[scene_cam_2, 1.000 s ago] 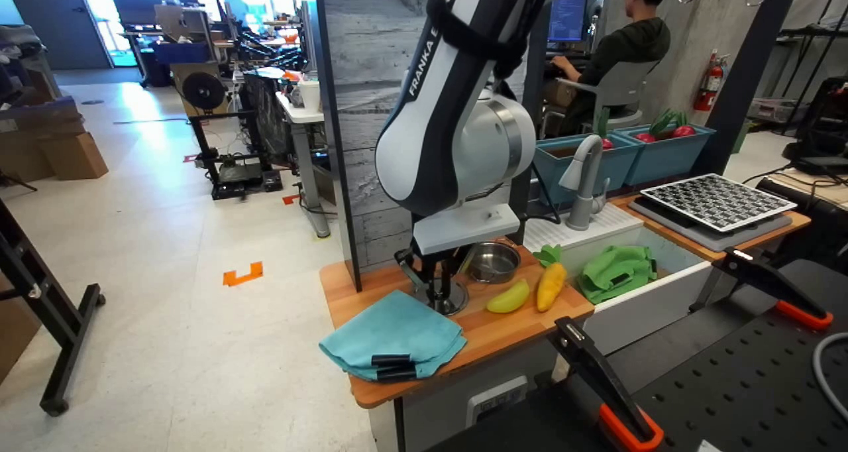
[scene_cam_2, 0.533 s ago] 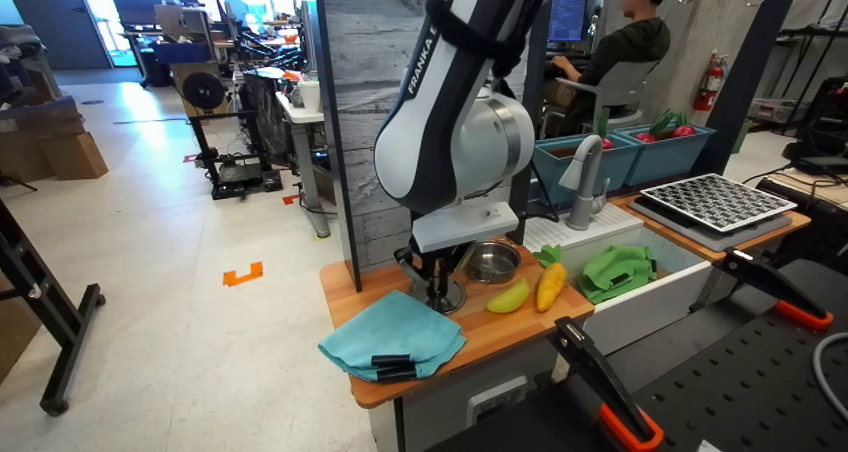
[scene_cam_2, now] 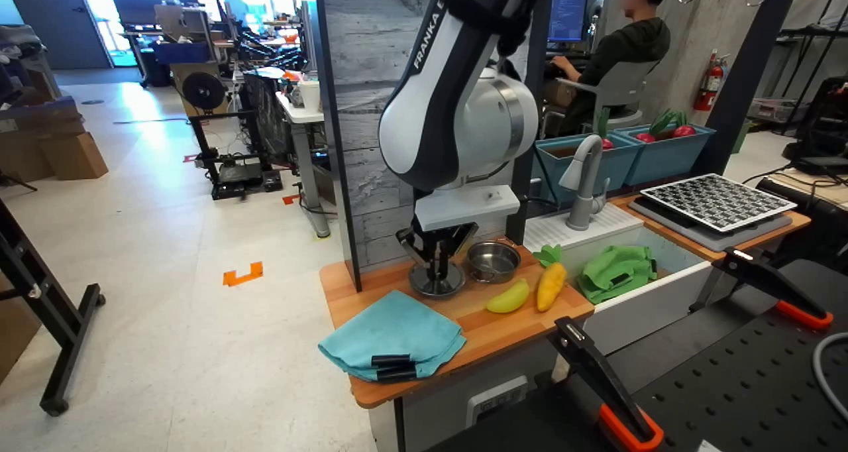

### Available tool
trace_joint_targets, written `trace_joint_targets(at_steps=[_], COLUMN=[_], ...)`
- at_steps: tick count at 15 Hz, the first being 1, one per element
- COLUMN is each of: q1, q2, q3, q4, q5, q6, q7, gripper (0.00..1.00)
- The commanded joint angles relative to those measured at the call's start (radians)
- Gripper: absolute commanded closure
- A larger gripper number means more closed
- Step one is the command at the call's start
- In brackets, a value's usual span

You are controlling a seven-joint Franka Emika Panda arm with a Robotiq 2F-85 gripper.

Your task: Pick the lid and put it on the pot

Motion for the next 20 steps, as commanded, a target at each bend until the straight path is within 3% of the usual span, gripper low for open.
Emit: trace_joint_targets(at_steps=[1, 12, 20], q1=[-0.034, -0.165, -0.204], q2=[-0.048, -0.09, -0.067], q3=[0.015, 0.064, 0.054], q4=[-0.027, -0.085, -0.058], q5=[0.027, 0.093, 0.146], q6=[-0.027, -0.005, -0.02], q7=[-0.042, -0.132, -0.123], gripper=[0.95, 0.95, 0.95])
